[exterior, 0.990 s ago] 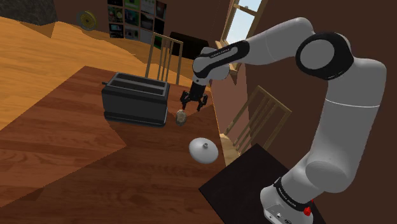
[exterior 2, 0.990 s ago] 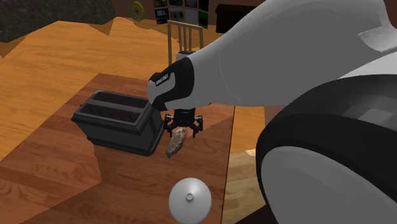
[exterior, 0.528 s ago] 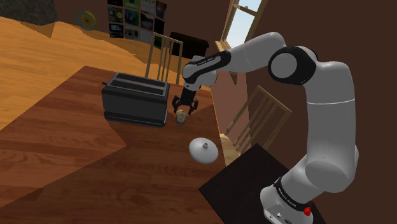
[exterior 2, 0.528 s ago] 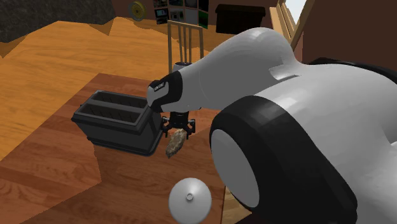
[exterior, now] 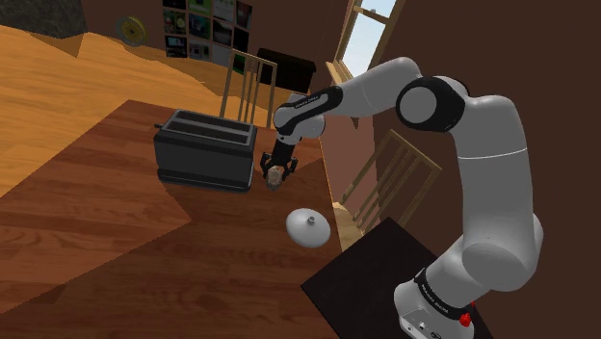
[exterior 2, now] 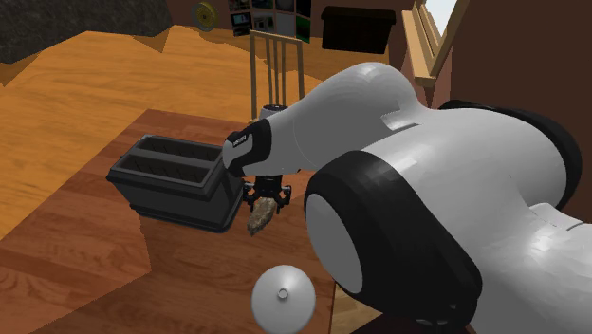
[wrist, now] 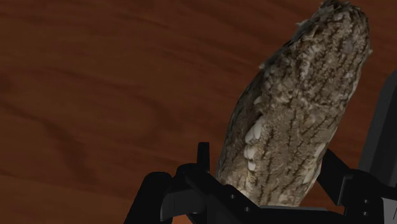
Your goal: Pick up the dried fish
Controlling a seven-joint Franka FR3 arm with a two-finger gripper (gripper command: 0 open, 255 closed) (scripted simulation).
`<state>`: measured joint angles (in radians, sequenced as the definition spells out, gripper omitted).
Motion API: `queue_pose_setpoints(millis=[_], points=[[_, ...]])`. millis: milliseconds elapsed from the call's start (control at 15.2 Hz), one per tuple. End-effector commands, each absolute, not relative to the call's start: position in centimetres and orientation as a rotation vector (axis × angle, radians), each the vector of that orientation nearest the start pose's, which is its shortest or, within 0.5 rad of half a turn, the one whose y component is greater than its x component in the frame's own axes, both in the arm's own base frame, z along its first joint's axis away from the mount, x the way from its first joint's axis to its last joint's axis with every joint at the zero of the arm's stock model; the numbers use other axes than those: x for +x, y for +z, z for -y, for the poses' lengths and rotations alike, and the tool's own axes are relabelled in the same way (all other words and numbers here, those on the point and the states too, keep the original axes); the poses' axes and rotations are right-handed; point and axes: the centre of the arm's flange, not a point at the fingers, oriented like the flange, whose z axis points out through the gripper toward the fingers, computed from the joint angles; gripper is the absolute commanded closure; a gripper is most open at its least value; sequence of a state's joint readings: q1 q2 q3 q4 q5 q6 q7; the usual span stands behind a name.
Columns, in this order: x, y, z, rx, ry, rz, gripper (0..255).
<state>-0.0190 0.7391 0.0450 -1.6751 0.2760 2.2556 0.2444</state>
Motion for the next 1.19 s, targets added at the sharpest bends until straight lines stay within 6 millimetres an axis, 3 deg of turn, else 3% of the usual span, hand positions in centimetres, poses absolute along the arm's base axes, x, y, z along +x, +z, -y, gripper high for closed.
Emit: queue_pose_setpoints(millis=[0,528,1122], points=[[66.1,15.9,-2.2,-2.858,0.278,-0.61,255],[66.1,16.0,-2.2,-2.858,0.278,-0.61,255],[66.1,20.7,-2.2,-2.858,0.278,-0.61,255]])
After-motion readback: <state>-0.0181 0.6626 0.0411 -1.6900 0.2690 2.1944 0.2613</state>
